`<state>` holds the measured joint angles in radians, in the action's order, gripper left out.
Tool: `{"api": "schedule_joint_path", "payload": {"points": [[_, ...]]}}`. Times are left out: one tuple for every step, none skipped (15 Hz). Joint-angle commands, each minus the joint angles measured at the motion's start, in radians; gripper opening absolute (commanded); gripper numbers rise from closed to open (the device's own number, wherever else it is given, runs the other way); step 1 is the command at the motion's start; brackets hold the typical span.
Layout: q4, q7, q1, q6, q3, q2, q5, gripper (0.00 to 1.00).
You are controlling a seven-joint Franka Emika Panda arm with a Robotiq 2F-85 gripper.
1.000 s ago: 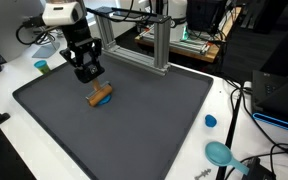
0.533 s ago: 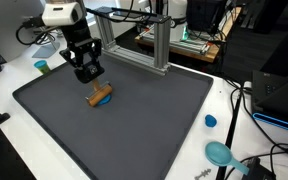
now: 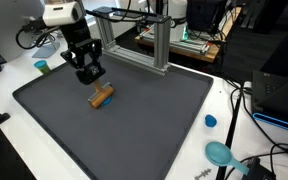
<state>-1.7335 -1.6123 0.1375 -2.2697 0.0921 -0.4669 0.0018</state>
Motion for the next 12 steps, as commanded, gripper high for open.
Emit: {"api": "schedule_joint_path", "payload": {"points": [[0.041, -0.052, 0.019, 0.002, 0.017, -0.082, 0.064, 0.23], [0.047, -0.053, 0.019, 0.0, 0.014, -0.09, 0.064, 0.23], [0.052, -0.053, 0.019, -0.003, 0.012, -0.097, 0.064, 0.23], [0.059, -0.056, 0.021, -0.001, 0.012, -0.104, 0.064, 0.23], [0.064, -0.058, 0.021, 0.001, 0.012, -0.11, 0.064, 0.23], [0.067, -0.063, 0.022, 0.002, 0.013, -0.114, 0.065, 0.23], [0.073, -0.071, 0.023, 0.007, 0.016, -0.121, 0.067, 0.23], [0.08, -0.08, 0.023, 0.016, 0.018, -0.127, 0.07, 0.23], [0.084, -0.088, 0.022, 0.021, 0.019, -0.131, 0.071, 0.23], [0.089, -0.095, 0.022, 0.026, 0.02, -0.135, 0.072, 0.23], [0.093, -0.106, 0.022, 0.031, 0.022, -0.137, 0.074, 0.23], [0.097, -0.108, 0.02, 0.037, 0.022, -0.14, 0.074, 0.23]]}}
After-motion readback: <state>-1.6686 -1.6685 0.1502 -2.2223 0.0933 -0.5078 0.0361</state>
